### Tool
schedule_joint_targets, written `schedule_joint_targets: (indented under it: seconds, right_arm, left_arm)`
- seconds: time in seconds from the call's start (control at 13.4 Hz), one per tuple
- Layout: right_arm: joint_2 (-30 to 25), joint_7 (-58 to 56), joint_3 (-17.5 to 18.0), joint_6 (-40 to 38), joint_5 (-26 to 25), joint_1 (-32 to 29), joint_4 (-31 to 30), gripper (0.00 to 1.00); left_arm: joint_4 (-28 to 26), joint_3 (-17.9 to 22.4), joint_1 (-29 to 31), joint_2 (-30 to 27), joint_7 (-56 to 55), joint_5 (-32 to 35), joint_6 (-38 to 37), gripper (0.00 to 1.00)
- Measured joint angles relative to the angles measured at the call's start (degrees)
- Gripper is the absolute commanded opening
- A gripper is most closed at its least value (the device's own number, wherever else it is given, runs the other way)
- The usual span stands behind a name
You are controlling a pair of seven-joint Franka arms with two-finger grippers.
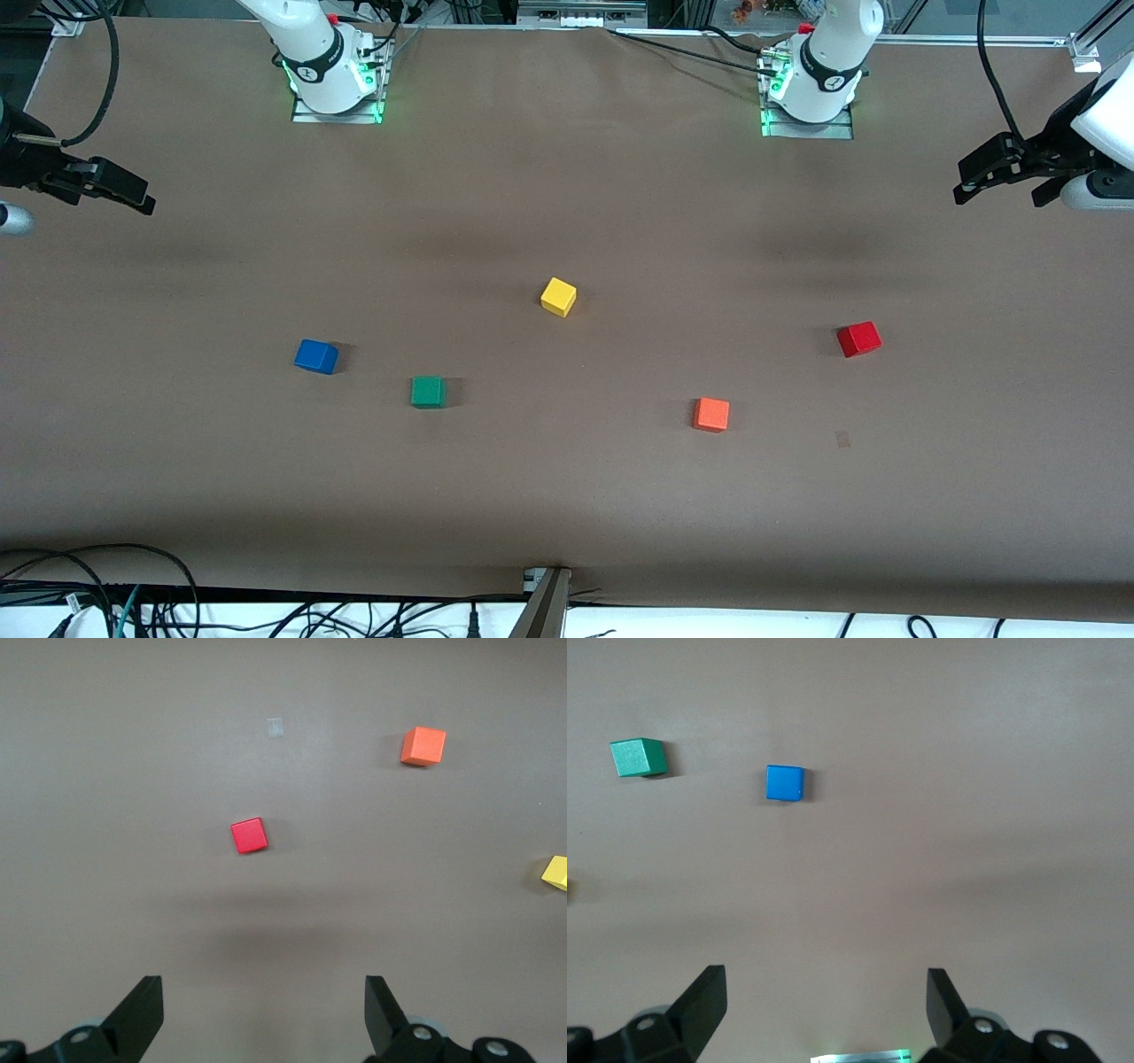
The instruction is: Pass red block to right arm, stack on blue
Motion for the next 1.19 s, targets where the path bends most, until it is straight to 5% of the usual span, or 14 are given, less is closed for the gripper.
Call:
schedule_joint_targets:
  seconds: [1.19]
  right_arm:
    - [0.0,0.0,0.0,0.0,0.0,0.0,0.0,1.00]
  left_arm:
    - [0.9,-0.4,0.0,5.4,0.0,0.0,1.5,1.00]
